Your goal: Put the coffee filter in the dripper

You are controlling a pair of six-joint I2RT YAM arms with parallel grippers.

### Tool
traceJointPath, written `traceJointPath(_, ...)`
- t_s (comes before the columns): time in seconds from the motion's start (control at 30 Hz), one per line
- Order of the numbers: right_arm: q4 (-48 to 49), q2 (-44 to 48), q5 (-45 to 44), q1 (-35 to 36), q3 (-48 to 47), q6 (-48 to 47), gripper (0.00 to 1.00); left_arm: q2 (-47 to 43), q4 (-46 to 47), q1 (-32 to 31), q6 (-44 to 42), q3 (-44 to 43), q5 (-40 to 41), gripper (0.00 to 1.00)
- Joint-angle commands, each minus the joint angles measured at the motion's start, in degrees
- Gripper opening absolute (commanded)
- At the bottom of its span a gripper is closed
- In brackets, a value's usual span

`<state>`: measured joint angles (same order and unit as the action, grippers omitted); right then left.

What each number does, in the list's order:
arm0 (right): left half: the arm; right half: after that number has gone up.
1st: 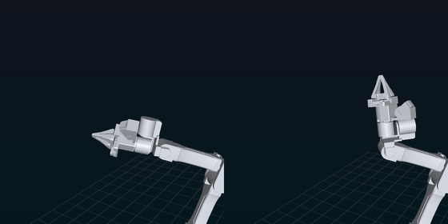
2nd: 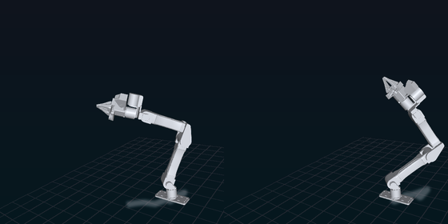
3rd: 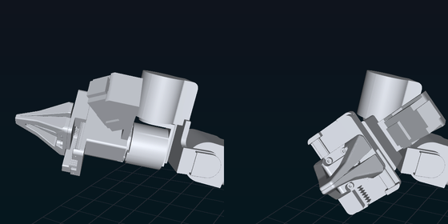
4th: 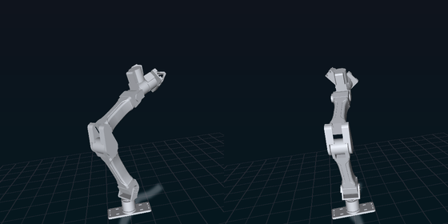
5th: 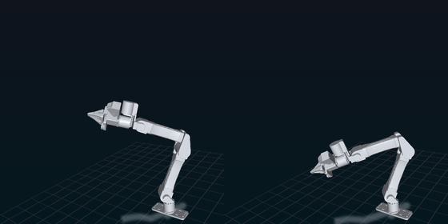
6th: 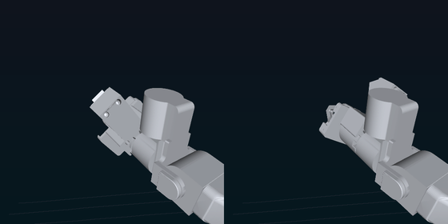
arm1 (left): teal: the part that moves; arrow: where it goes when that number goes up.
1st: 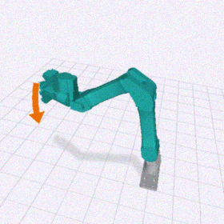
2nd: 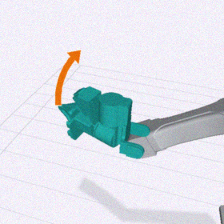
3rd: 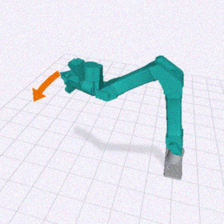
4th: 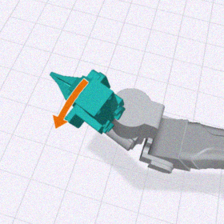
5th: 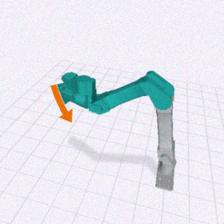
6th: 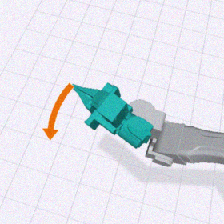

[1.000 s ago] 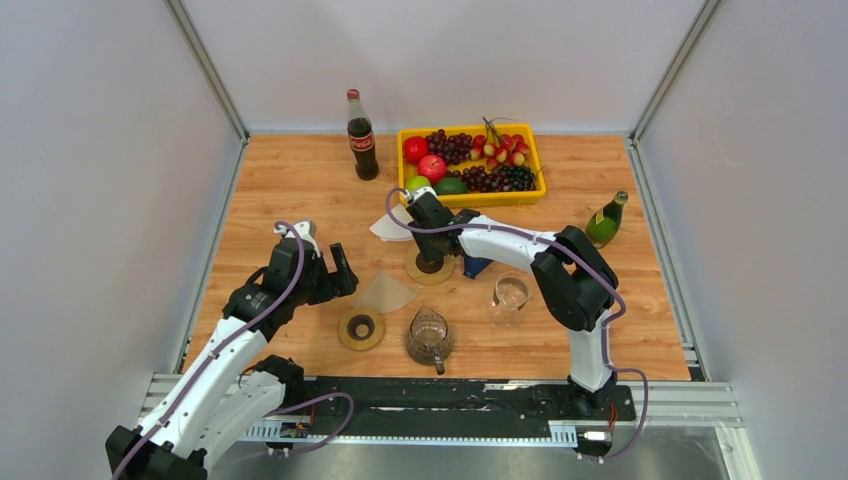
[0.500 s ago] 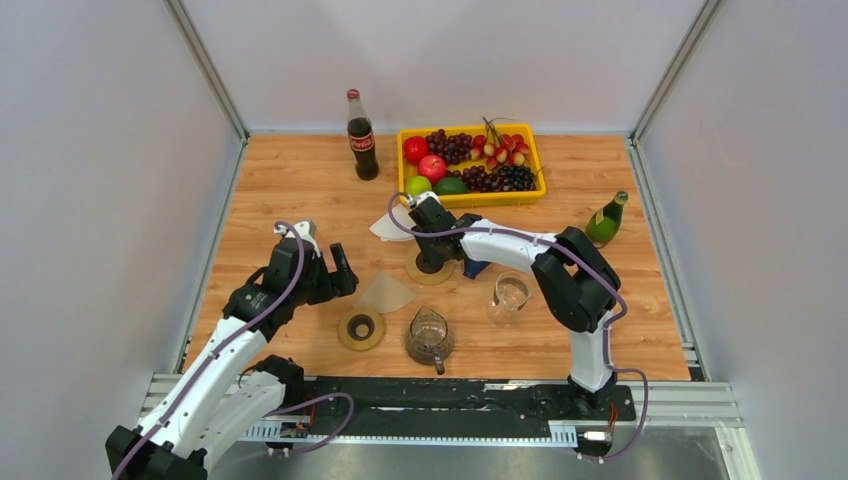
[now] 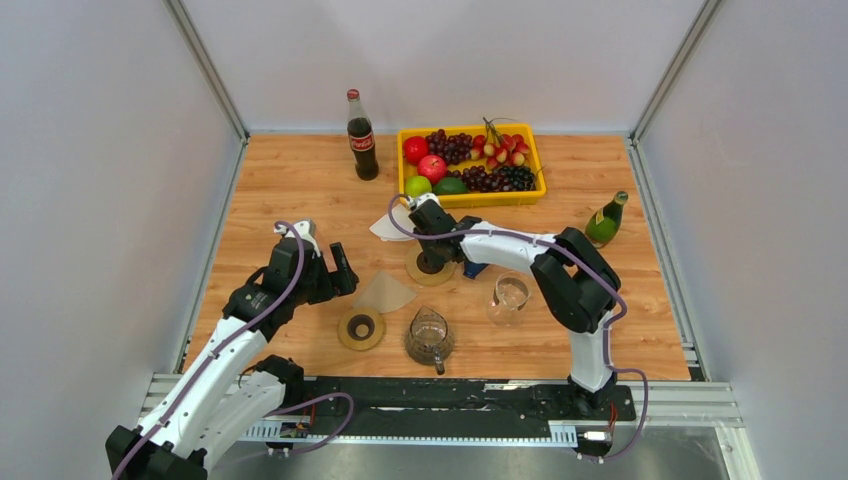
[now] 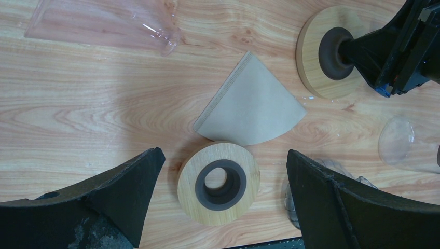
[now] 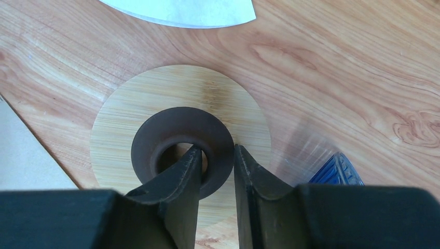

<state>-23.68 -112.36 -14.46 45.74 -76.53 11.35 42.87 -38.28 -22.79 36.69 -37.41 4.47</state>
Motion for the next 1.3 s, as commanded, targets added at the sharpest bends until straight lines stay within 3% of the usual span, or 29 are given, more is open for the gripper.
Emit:
traceJointPath(0.0,0.19,-1.03,-4.15,0.33,-1.11,2.06,0.29,-0.14,1.13,0.11,-0.88,-0.39,-0.3,1.0)
traceJointPath(0.33,0.22,3.33,-7.92,2.52,-1.38,2.63,0.0,-1.15,1.25,0.06,-0.92,-0.39,-0.08,1.0)
traceJointPath(0.63,1.37,12.1,-2.42,2.52,-0.51,3.19,0.0,-3.17,1.6,0.09,-1.01,-0.82,-0.42,1.0)
traceJointPath(0.8,2.14,16.7,0.72,2.55,1.54,4.19,0.0,-3.29,4.79,0.1,-0.14,-1.93,-4.39,1.0)
traceJointPath(1.03,5.73,24.5,5.19,3.22,7.58,3.94,0.0,0.01,20.74,0.07,4.86,-1.75,-18.43,1.0)
traceJointPath(1.27,8.41,31.35,4.91,5.48,12.1,2.1,0.0,10.76,34.2,0.05,10.09,-3.38,-30.77,0.98)
